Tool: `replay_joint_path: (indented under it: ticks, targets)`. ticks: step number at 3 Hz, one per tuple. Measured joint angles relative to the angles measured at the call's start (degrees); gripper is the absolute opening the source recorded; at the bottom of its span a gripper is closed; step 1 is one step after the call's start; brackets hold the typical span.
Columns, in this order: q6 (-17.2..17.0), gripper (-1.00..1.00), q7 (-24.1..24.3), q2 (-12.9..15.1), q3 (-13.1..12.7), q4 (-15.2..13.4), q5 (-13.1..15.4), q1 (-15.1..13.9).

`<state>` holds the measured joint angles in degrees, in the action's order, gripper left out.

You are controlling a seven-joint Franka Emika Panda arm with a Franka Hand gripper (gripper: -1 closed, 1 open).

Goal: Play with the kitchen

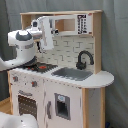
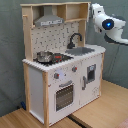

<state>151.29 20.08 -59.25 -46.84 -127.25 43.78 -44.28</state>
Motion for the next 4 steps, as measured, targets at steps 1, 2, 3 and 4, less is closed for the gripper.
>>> replay_joint_path:
  ticks: [1,2,3,4]
  targets:
    - [0.01,-1.0,-0.48,2.16,-2.89,3.76,0.0,-2.43]
    - [0.01,-1.0,-0.64,3.74,-6.2,7.94,0.0,-5.37]
    - [0.01,-1.0,-0.64,4.88,-9.86,11.78,-0.03,-8.99]
    - [0.04,-1.0,-0.64,5.79,-12.78,15.29,-0.04,-12.81]
